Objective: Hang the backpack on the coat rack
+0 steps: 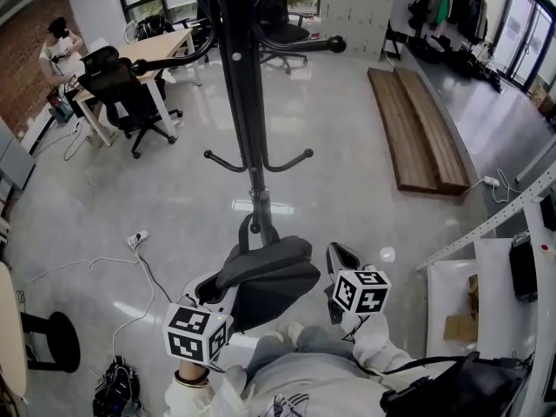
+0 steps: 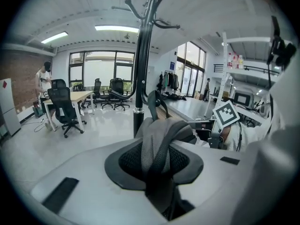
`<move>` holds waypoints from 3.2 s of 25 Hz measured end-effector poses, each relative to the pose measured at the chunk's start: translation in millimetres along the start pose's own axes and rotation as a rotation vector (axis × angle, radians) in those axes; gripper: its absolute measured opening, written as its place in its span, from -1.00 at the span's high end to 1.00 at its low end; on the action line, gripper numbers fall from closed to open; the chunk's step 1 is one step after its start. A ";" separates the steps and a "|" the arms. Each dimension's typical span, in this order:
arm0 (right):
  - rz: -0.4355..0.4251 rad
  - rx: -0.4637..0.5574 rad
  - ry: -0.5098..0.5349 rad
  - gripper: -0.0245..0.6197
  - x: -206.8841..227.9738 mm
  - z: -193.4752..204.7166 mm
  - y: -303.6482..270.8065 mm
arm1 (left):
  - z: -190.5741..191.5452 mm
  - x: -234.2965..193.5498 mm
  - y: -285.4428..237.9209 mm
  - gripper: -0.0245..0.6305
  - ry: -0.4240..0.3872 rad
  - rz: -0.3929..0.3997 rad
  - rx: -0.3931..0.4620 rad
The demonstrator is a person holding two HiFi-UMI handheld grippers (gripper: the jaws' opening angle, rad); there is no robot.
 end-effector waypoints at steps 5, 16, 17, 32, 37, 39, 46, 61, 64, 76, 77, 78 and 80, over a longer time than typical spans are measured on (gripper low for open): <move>0.008 -0.006 -0.008 0.88 5.1 -2.2 -6.4 | -8.0 -9.4 -13.9 0.64 0.013 0.000 0.007; 0.028 -0.023 -0.013 0.88 13.5 -1.6 -11.5 | -12.0 -22.8 -51.1 0.64 0.030 0.015 0.001; 0.032 -0.025 -0.015 0.88 15.1 -1.6 -10.9 | -11.4 -22.9 -53.9 0.64 0.029 0.015 0.000; 0.065 -0.051 -0.019 0.88 18.6 4.6 -9.0 | 12.9 -40.6 -83.2 0.64 0.076 0.013 -0.028; 0.057 -0.063 -0.015 0.88 17.0 7.3 -11.2 | 18.9 -43.1 -92.7 0.64 0.093 0.010 -0.013; 0.053 -0.068 -0.013 0.88 16.3 8.0 -12.6 | 21.3 -44.1 -97.3 0.63 0.089 0.009 -0.003; 0.058 -0.083 -0.010 0.88 15.5 13.5 -11.6 | 32.7 -40.1 -108.3 0.60 0.059 0.028 0.045; 0.027 -0.103 -0.014 0.88 -7.2 26.1 -12.7 | 35.4 -39.4 -118.0 0.35 0.131 -0.041 0.032; 0.011 -0.104 -0.009 0.88 -14.0 30.1 -11.4 | 39.5 -40.6 -110.8 0.13 0.174 -0.074 0.040; -0.038 -0.112 0.011 0.88 -49.5 43.9 -4.7 | 47.2 -38.1 -56.1 0.10 0.234 -0.099 0.044; -0.047 -0.113 0.014 0.88 -53.9 45.3 -5.6 | 50.9 -36.7 -55.6 0.10 0.252 -0.092 0.030; -0.056 -0.115 0.018 0.88 -58.7 46.9 -6.6 | 55.3 -35.1 -55.4 0.10 0.272 -0.086 0.013; -0.080 -0.122 0.025 0.88 -69.4 50.9 -8.4 | 64.4 -32.2 -54.0 0.31 0.308 -0.094 -0.021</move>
Point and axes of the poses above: the fingertips, and each gripper's own axes: y backward along the fingers, x to its right, z out of its underside, the point moved 6 cm from there along y, backward along the fingers, and after that the axes turned 9 degrees about -z, right-handed, at the moved point
